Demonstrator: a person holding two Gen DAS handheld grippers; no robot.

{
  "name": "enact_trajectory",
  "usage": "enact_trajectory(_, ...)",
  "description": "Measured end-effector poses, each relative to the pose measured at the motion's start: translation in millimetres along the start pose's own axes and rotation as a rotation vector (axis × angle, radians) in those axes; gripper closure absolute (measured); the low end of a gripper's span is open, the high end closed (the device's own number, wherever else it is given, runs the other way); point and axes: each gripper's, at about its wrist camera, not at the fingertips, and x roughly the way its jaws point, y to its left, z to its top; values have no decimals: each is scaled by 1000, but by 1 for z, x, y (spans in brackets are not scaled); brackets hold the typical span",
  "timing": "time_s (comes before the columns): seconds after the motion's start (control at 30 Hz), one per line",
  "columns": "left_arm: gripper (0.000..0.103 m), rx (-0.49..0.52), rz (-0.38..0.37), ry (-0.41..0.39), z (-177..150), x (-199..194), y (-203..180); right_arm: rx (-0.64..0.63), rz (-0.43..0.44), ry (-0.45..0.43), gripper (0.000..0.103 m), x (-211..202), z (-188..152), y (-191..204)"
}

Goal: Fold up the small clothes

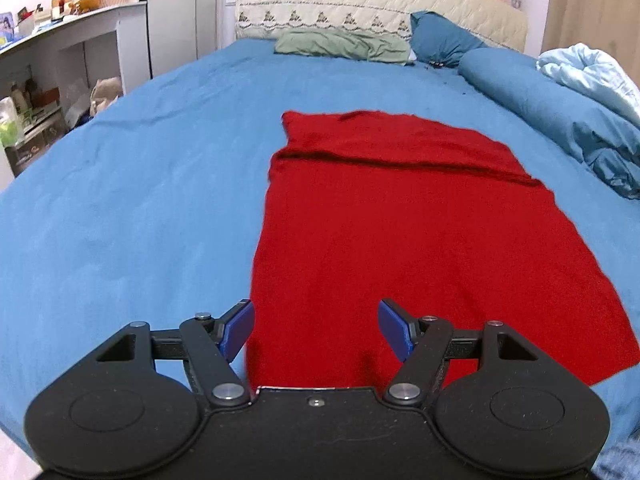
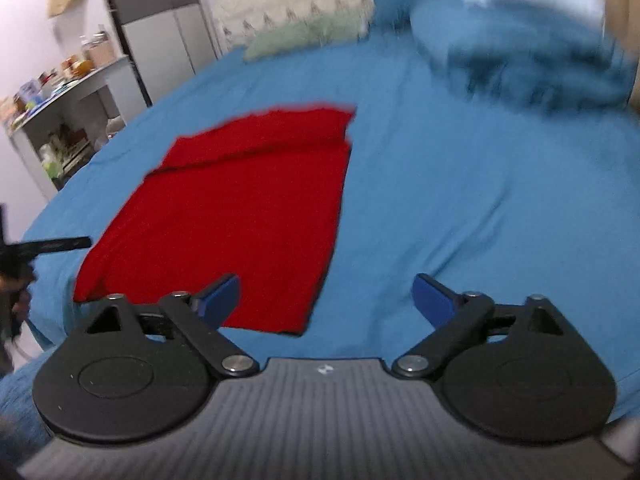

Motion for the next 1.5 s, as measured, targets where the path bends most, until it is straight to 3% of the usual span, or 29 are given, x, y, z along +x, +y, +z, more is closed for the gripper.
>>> enact_trajectory(0.1,34,-18,2,17,-12,-1,9,60,25,61,13,54,-16,2)
enact_trajectory(0.2,38,-42,14,31,-23,-2,18,38,14,98,20,83,-26,15)
enact_trajectory(0.5,58,-88,9,73,-45,7,31,-43,-35,131,42,113,-32,30)
enact_trajectory(0.57,83,-80,-9,86,-47,9,30,-53,-42,136,52,114,-35,34)
enact_trajectory(0.63,99,-65,-34,103,-49,9,26,-63,-48,140,61,118,-35,37)
enact_trajectory(0.7,99,-35,-22,99,-47,7,22,-71,-51,144,78,118,-34,39)
enact_trajectory(0.8,99,-47,-29,77,-38,-1,20,-51,-44,133,82,114,-28,37)
enact_trajectory(1.0,99,-66,-69,-63,11,-34,16,48,37,50,82,90,6,28)
enact_trajectory(1.17,99,-99,-97,-161,80,-26,12,100,121,-23,82,83,66,23)
enact_trajectory(1.33,99,-170,-94,-264,167,29,13,85,152,-110,82,117,156,21)
enact_trajectory(1.5,99,-200,-39,-326,241,130,17,114,149,-159,83,203,245,4)
